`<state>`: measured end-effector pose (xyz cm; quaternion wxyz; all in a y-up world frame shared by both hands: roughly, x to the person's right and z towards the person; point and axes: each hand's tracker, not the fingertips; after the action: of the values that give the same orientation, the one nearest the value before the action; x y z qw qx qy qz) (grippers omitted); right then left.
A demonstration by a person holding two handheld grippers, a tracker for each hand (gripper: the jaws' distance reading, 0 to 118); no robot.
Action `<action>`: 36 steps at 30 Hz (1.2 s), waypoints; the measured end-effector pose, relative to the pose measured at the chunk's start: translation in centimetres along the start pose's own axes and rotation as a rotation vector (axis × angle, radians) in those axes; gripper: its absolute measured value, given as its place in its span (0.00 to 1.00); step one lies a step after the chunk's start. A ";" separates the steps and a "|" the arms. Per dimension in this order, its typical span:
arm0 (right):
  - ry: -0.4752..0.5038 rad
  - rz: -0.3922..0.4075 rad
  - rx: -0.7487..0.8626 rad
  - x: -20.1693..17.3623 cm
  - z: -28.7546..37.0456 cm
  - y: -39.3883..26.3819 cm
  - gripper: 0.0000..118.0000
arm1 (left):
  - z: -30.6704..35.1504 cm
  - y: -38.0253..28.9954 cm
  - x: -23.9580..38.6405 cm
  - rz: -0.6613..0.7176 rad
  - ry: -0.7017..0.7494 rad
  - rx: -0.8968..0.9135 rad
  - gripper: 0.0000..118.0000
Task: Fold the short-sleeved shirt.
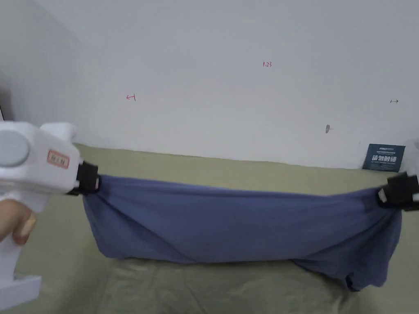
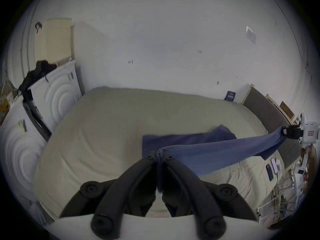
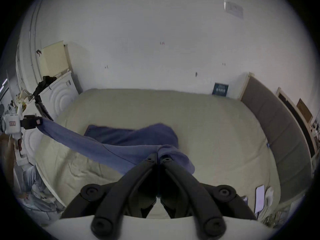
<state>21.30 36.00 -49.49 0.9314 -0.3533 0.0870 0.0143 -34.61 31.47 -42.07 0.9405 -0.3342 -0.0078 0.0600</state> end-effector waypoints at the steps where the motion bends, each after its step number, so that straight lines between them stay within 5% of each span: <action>1: 0.007 0.002 -0.012 0.1 0.4 -1.4 0.01 | 0.5 -1.4 -0.2 0.006 -0.015 -0.016 0.05; 18: 0.058 -0.083 -0.186 -0.6 3.3 -23.8 0.01 | 4.7 -23.1 -3.4 0.065 -0.035 -0.205 0.05; 31: 0.055 -0.108 -0.315 1.0 0.7 -29.7 0.03 | 3.0 -29.3 -4.6 0.090 -0.049 -0.344 0.08; 33: 0.022 -0.106 -0.346 1.4 0.4 -29.8 0.19 | 3.1 -29.3 -4.6 0.080 0.023 -0.379 0.36; 34: -0.014 -0.098 -0.366 1.5 0.6 -30.0 0.42 | 3.3 -29.3 -4.8 0.076 0.048 -0.391 0.63; 36: -0.027 -0.127 -0.365 2.6 1.4 -30.1 0.72 | 4.5 -29.4 -6.0 0.117 0.033 -0.369 0.68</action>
<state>26.74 14.31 -29.18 0.8519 -0.5210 0.0477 -0.0242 -37.64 11.00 -19.87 0.8583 -0.5018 0.0162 0.1065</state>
